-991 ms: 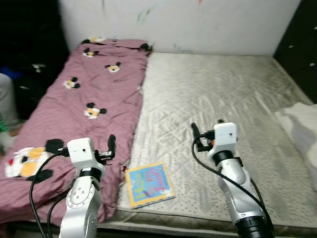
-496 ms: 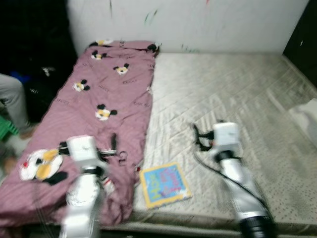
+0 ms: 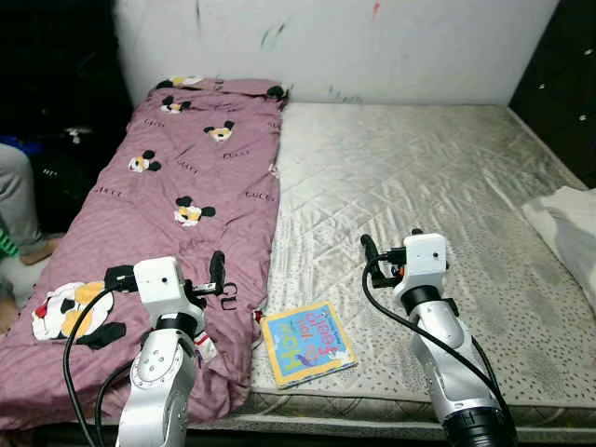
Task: Clean up the room
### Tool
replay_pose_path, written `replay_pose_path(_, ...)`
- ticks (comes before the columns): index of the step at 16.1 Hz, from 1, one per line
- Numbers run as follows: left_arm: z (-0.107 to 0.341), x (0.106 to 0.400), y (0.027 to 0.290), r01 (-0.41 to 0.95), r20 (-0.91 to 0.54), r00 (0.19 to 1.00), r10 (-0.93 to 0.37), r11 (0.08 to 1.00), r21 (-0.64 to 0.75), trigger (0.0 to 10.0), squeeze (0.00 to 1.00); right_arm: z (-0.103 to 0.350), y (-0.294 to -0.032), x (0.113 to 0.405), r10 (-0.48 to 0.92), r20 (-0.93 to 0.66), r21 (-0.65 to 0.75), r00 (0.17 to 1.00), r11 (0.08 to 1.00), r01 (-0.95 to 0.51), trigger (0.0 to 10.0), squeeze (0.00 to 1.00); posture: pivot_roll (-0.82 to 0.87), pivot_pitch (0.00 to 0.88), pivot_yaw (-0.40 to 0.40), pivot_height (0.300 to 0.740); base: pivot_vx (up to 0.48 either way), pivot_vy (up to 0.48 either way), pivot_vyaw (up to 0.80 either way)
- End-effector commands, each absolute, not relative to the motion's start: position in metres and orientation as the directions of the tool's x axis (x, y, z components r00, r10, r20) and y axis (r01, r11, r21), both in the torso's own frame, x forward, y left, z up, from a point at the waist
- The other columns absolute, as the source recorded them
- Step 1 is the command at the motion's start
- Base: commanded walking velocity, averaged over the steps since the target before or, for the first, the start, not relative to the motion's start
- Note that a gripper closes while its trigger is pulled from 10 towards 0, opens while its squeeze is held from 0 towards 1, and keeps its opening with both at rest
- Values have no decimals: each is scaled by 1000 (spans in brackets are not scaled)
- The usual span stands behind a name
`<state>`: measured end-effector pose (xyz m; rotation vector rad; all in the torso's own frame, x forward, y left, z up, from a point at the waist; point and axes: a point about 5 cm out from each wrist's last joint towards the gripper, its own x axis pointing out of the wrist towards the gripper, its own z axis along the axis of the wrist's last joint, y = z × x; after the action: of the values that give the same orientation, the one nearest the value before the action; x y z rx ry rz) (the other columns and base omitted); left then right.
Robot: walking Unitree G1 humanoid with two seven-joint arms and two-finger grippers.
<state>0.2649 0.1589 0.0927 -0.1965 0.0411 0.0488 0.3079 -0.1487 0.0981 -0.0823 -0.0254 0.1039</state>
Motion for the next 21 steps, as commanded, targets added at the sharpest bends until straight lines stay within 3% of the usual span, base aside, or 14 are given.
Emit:
replay_pose_path(1,93,266,158,-45,-46,998,37,980,-194,10000,0,102,-150,310,98,37,-78,994,992,-95,10000,0,42,34,8,740,0,0,0)
replay_pose_path(6,87,258,163,-59,-68,997,47,981,-187,10000,0,101,-148,307,98,30,-72,995,993,-96,10000,0,46,48,4,740,0,0,0)
replay_pose_path(9,94,246,182,-102,-7,995,102,994,-48,10000,0,94,-155,294,48,1,-42,999,998,-48,10000,0,50,68,0,740,0,0,0)
replay_pose_path(11,100,237,195,-119,69,992,109,978,173,10000,0,92,-150,287,75,-8,-14,997,997,-75,10000,0,54,64,-1,740,0,0,0)
replay_pose_path(14,99,229,200,-136,120,987,103,938,318,10000,0,93,-149,287,76,-6,-15,997,997,-76,10000,0,55,58,-4,740,0,0,0)
replay_pose_path(21,95,227,204,-159,114,985,133,951,265,10000,0,95,-149,290,74,-13,-4,997,997,-74,10000,0,57,61,-6,740,0,0,-177)
